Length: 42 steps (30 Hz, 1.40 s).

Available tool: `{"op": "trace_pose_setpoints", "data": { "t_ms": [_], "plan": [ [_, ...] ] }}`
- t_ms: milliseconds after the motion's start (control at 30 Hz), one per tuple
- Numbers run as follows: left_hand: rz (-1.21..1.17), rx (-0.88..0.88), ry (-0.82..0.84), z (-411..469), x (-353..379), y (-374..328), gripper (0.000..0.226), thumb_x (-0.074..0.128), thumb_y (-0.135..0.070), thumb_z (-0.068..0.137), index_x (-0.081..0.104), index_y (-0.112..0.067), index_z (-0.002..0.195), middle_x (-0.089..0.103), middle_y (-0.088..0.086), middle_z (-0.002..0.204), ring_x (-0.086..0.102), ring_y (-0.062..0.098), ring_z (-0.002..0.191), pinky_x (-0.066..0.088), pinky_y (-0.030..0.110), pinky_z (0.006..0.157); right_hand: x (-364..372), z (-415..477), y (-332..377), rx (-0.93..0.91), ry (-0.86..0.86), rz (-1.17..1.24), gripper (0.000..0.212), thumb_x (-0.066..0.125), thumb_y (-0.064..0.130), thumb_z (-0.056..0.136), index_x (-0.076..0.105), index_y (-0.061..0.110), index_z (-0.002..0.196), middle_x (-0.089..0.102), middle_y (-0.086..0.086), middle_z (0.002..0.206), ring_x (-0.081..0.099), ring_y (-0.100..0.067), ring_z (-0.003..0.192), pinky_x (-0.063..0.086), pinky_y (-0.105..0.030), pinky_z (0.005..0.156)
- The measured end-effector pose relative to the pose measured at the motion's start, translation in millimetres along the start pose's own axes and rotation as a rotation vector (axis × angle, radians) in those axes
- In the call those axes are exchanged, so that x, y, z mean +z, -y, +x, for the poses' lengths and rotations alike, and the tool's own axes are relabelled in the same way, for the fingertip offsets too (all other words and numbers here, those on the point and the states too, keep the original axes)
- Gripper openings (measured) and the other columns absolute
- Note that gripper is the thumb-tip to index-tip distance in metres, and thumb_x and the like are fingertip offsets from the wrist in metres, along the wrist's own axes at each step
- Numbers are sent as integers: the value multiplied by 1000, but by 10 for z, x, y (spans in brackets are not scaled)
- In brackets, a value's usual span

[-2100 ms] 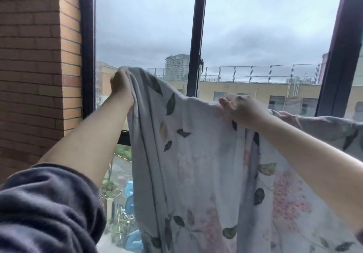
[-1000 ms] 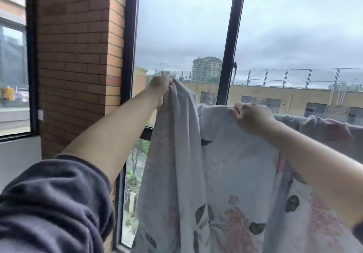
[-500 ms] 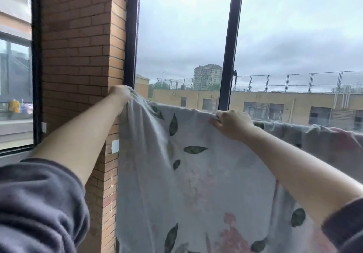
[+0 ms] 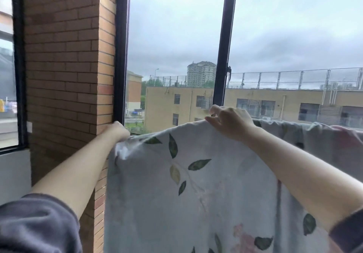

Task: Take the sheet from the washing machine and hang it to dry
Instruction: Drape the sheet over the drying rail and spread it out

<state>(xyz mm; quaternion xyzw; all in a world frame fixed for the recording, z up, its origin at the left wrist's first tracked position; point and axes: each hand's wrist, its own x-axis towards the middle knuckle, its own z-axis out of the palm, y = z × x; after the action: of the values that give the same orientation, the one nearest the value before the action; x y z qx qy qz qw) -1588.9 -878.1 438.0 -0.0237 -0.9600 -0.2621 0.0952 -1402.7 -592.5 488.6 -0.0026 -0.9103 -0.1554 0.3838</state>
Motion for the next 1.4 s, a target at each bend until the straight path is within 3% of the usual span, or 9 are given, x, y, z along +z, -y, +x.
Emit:
{"op": "trace_pose_setpoints", "data": {
  "t_ms": [100, 267, 400, 533, 733, 867, 1000, 1167, 1400],
  "plan": [
    [-79, 255, -2, -202, 96, -393, 42, 47, -29, 92, 46, -8, 129, 53, 15, 128, 52, 29, 112, 43, 32, 90, -65, -77, -85, 10, -15, -25, 41, 29, 53, 98, 52, 25, 117, 69, -6, 101, 64, -26, 87, 39, -33, 66],
    [-399, 864, 18, -914, 277, -1313, 30, 41, -33, 98, 58, -15, 116, 65, 6, 112, 59, 22, 99, 47, 32, 81, -255, -364, -462, 104, 80, -129, 52, 18, 57, 97, 59, 25, 95, 67, -6, 90, 63, -26, 87, 39, -36, 70],
    [-407, 1077, -54, -1281, 392, -1851, 26, 46, -30, 98, 63, -13, 108, 67, 5, 98, 60, 20, 88, 45, 29, 71, -478, -609, -878, 148, 211, -116, 63, 11, 62, 94, 66, 32, 95, 67, -4, 97, 61, -24, 92, 46, -36, 77],
    [-362, 1126, -239, -1435, 534, -2137, 27, 44, -32, 98, 64, -14, 95, 68, 4, 87, 59, 20, 75, 41, 28, 62, -647, -888, -1261, 128, 269, -152, 62, 12, 62, 94, 57, 27, 120, 65, -9, 110, 60, -27, 101, 41, -35, 72],
    [-229, 1010, -488, -1639, 707, -2409, 42, 32, -37, 100, 63, -14, 84, 67, 5, 86, 62, 28, 79, 35, 31, 67, -806, -1297, -1733, 109, 183, -139, 74, -4, 74, 79, 61, 41, 93, 67, -2, 86, 61, -21, 81, 32, -29, 62],
    [-185, 973, -584, -1630, 843, -2470, 51, 22, -43, 94, 55, -15, 67, 61, 7, 68, 59, 30, 63, 41, 36, 67, -930, -1559, -2021, 132, 141, -170, 77, 3, 73, 84, 66, 29, 95, 59, 0, 70, 55, -19, 69, 28, -25, 53],
    [-173, 1021, -578, -1659, 842, -2476, 48, 20, -46, 94, 50, -19, 68, 57, 1, 68, 57, 26, 65, 39, 36, 71, -994, -1594, -1952, 135, 189, -118, 41, 24, 55, 98, 53, 30, 83, 55, 2, 69, 53, -20, 68, 33, -30, 62],
    [-119, 1046, -501, -1697, 722, -2361, 52, 15, -50, 93, 54, -19, 79, 53, -4, 75, 54, 22, 76, 39, 36, 78, -827, -1322, -1613, 69, 110, -115, 49, 24, 50, 100, 63, 20, 102, 61, -1, 77, 61, -23, 79, 40, -32, 67],
    [-139, 920, -505, -1656, 713, -2341, 48, 22, -42, 95, 61, -18, 81, 62, 4, 88, 58, 26, 90, 33, 38, 87, -741, -1260, -1425, 13, 22, -88, 47, 25, 50, 100, 57, 17, 91, 52, 4, 72, 52, -20, 68, 39, -32, 64]
  ]
}}
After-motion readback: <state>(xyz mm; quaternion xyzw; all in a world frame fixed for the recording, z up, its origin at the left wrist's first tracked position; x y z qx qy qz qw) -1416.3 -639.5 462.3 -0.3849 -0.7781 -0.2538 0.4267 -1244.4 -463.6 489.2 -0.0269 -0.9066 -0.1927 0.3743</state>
